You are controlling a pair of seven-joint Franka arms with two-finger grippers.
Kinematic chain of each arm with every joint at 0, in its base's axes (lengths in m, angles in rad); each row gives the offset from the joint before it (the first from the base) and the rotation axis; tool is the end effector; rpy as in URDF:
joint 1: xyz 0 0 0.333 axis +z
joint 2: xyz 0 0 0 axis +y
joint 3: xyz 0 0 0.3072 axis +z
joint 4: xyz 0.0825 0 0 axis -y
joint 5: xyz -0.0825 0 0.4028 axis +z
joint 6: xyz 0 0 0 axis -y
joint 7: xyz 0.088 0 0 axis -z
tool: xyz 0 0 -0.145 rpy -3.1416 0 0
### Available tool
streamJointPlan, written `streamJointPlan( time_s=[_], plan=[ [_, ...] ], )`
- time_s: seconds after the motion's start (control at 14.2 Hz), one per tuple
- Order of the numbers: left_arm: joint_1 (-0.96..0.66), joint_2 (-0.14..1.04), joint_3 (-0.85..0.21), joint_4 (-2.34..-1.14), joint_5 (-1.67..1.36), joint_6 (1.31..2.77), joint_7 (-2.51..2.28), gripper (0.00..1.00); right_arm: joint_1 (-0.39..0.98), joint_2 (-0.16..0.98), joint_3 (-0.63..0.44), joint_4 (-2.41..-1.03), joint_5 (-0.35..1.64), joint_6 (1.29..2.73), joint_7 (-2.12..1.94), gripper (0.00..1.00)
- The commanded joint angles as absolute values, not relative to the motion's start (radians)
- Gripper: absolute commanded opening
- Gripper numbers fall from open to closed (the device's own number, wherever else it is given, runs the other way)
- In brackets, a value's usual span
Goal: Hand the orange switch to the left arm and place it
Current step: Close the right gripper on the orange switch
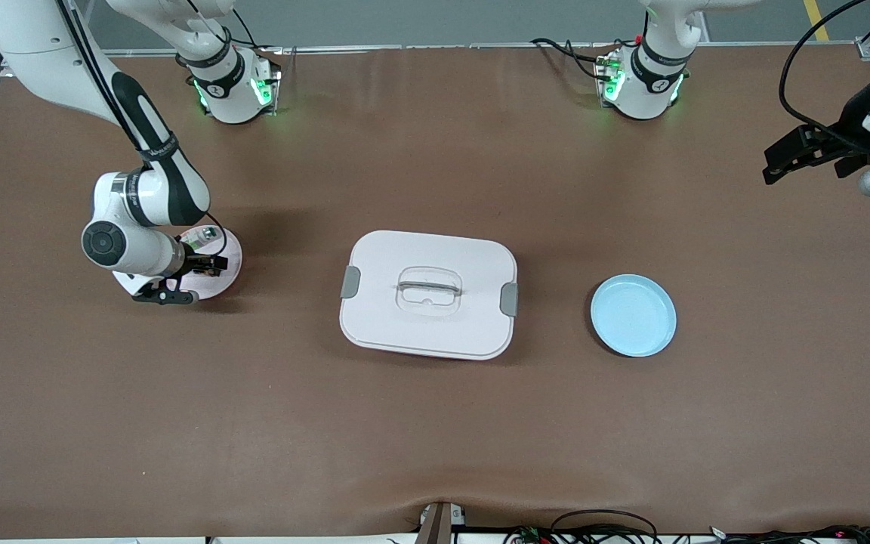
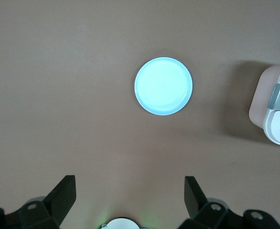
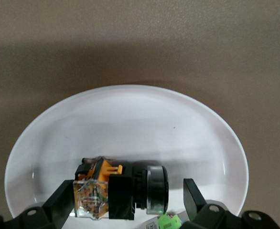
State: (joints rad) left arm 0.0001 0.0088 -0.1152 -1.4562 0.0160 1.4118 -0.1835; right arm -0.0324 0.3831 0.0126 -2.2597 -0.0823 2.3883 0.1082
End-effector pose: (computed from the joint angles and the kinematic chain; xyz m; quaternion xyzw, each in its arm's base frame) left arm 0.5538 -0.0612 0.6146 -0.9990 -0.0352 0.0252 0.0113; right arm 0.5051 -0.0123 0.1104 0.9912 -0.0303 -0.1256 0.0273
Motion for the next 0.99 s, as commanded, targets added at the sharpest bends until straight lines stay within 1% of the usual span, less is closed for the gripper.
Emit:
streamJointPlan(
  time_s=[0.0,0.42,0.63,0.7,0.77,0.85,0.92],
  plan=[
    [0.002,0.005,-0.117,-1.46,0.014,1.417,-0.189,1.0,-0.041,0.397,0.018,-2.244,-0.089,2.398,0.123,1.0],
    [0.002,-0.003,-0.12,-1.47,0.012,1.417,-0.189,1.0,-0.04,0.403,0.018,-2.246,-0.081,2.419,0.146,1.0],
    [-0.003,-0.006,-0.121,-1.48,0.008,1.428,-0.189,1.0,-0.038,0.407,0.018,-2.246,-0.083,2.422,0.144,0.68],
    [-0.008,-0.006,-0.121,-1.482,0.002,1.437,-0.189,1.0,-0.038,0.407,0.018,-2.246,-0.081,2.422,0.144,0.58],
    [-0.011,-0.006,-0.126,-1.482,-0.002,1.439,-0.189,1.0,-0.038,0.407,0.018,-2.246,-0.083,2.421,0.144,0.47],
    [-0.014,-0.005,-0.149,-1.483,-0.002,1.439,-0.189,1.0,-0.038,0.407,0.018,-2.246,-0.083,2.421,0.144,0.37],
    [-0.014,-0.005,-0.17,-1.483,-0.003,1.442,-0.187,1.0,-0.038,0.407,0.018,-2.246,-0.083,2.418,0.144,0.31]
  ],
)
